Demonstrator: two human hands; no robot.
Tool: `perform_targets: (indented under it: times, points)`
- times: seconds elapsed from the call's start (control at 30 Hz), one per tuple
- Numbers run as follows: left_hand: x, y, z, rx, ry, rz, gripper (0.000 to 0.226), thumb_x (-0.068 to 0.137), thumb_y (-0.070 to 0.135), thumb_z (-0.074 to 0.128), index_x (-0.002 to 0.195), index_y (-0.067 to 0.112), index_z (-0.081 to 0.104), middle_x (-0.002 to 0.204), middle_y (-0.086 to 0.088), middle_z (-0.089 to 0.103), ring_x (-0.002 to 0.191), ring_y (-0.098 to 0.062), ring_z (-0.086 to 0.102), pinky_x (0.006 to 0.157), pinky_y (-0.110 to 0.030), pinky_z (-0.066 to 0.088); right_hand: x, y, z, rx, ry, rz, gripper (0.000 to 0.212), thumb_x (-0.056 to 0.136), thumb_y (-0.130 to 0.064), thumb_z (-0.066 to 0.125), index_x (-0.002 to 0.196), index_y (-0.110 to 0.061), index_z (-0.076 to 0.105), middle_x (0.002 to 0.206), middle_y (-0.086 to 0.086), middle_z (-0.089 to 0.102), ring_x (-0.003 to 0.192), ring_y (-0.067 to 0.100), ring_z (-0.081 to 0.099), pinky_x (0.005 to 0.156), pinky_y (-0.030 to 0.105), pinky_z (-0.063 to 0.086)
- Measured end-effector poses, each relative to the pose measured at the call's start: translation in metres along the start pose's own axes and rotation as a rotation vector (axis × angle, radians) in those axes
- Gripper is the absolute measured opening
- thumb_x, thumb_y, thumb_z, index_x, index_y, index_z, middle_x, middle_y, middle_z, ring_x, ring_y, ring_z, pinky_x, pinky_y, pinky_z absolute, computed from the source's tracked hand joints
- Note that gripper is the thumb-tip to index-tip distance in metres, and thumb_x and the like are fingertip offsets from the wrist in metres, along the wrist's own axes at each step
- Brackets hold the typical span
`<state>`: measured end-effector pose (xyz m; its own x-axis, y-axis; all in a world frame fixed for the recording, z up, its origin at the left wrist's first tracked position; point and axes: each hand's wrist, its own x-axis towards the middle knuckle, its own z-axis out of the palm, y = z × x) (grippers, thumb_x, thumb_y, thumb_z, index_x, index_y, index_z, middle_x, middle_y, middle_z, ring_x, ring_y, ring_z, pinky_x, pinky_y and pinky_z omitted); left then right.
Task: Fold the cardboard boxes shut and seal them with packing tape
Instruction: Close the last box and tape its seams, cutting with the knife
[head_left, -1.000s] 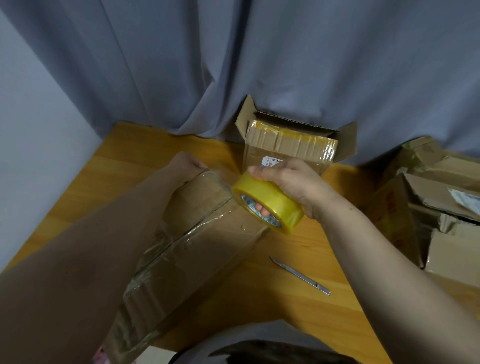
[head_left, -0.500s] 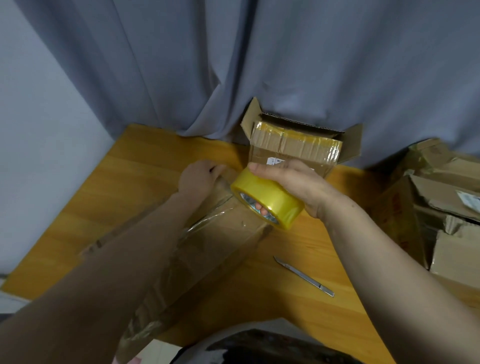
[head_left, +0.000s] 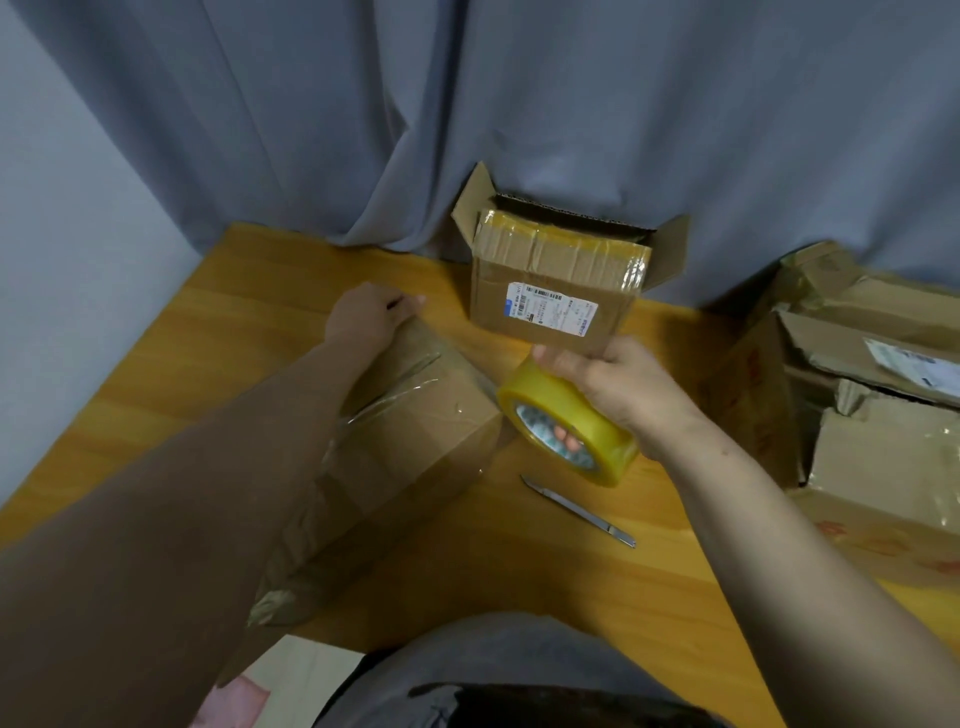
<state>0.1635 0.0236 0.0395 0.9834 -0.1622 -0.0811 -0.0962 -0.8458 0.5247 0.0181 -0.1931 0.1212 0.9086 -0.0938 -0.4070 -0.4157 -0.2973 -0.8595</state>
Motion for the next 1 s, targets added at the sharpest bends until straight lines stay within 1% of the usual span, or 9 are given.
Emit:
perform_targets:
  times: [0.1,0.2,0.33,0.43,0.57,0.67,0.87,0.93,1.0]
  points:
    - [-0.001,-0.001,0.000,-0.002,-0.010,0.004,0.040,0.096,0.046,0.046,0.070,0.016,0.051,0.061,0.002,0.043,0.067,-0.018,0.046,0.056,-0.030,0.028,0.004,0.013,0.003,-0.074,-0.001,-0.002,0.074,0.069,-0.061,0.066,0.079,0.012,0.065,0.061,0.029,0.063,0.049,0.037,0.060,0.066,0.054,0.056]
    - [0.001,-0.001,0.000,-0.016,-0.010,-0.006,0.045,0.095,0.046,0.048,0.058,0.022,0.042,0.057,0.002,0.041,0.057,-0.014,0.040,0.050,-0.028,0.025,0.007,0.021,-0.002,-0.130,-0.009,0.030,0.061,0.083,-0.053,0.061,0.072,0.007,0.067,0.059,0.023,0.066,0.052,0.034,0.063,0.070,0.048,0.056]
    - [0.002,-0.002,0.001,-0.014,-0.009,-0.025,0.048,0.094,0.048,0.048,0.056,0.020,0.041,0.056,0.000,0.041,0.056,-0.013,0.040,0.049,-0.028,0.025,0.007,0.030,0.001,-0.197,-0.016,0.039,0.066,0.082,-0.058,0.058,0.071,0.007,0.068,0.059,0.021,0.066,0.053,0.031,0.064,0.078,0.052,0.054]
    - [0.003,-0.001,0.001,-0.015,-0.022,-0.037,0.044,0.094,0.048,0.048,0.060,0.022,0.044,0.058,0.002,0.042,0.057,-0.012,0.040,0.050,-0.027,0.026,0.012,0.037,0.002,-0.232,0.004,0.048,0.071,0.074,-0.065,0.056,0.070,0.006,0.067,0.058,0.019,0.066,0.055,0.034,0.065,0.075,0.052,0.055]
    - [0.004,-0.003,0.001,0.008,-0.024,-0.038,0.045,0.094,0.049,0.047,0.058,0.023,0.043,0.059,0.001,0.043,0.056,-0.011,0.041,0.050,-0.027,0.026,0.012,0.043,0.006,-0.252,0.005,0.078,0.067,0.078,-0.062,0.057,0.069,0.004,0.067,0.057,0.017,0.066,0.052,0.031,0.065,0.073,0.049,0.056]
    - [0.005,-0.003,0.001,0.009,-0.025,-0.025,0.045,0.094,0.049,0.048,0.058,0.023,0.043,0.059,0.000,0.043,0.057,-0.012,0.041,0.051,-0.028,0.027,0.012,0.048,0.011,-0.233,-0.002,0.106,0.057,0.086,-0.052,0.057,0.071,0.002,0.067,0.054,0.015,0.066,0.045,0.026,0.063,0.069,0.045,0.058]
    - [0.009,-0.003,0.001,0.105,-0.090,-0.007,0.047,0.097,0.051,0.036,0.063,0.019,0.042,0.066,-0.001,0.044,0.072,-0.021,0.046,0.066,-0.032,0.032,0.021,0.059,0.023,-0.286,0.012,0.084,0.051,0.089,-0.053,0.051,0.068,-0.009,0.064,0.053,0.009,0.067,0.050,0.023,0.066,0.071,0.045,0.057]
    - [0.009,-0.003,0.002,0.158,-0.125,-0.002,0.050,0.099,0.051,0.030,0.075,0.013,0.050,0.077,-0.006,0.051,0.085,-0.027,0.052,0.073,-0.034,0.035,0.023,0.062,0.025,-0.301,0.020,0.071,0.052,0.088,-0.056,0.051,0.068,-0.009,0.064,0.057,0.009,0.068,0.059,0.026,0.068,0.072,0.047,0.057]
    - [0.009,-0.001,0.003,0.206,-0.152,-0.008,0.057,0.100,0.050,0.023,0.098,0.006,0.059,0.098,-0.016,0.058,0.099,-0.032,0.054,0.080,-0.037,0.037,0.023,0.064,0.026,-0.303,0.032,0.058,0.052,0.086,-0.056,0.051,0.068,-0.009,0.064,0.059,0.010,0.068,0.064,0.029,0.068,0.073,0.049,0.056]
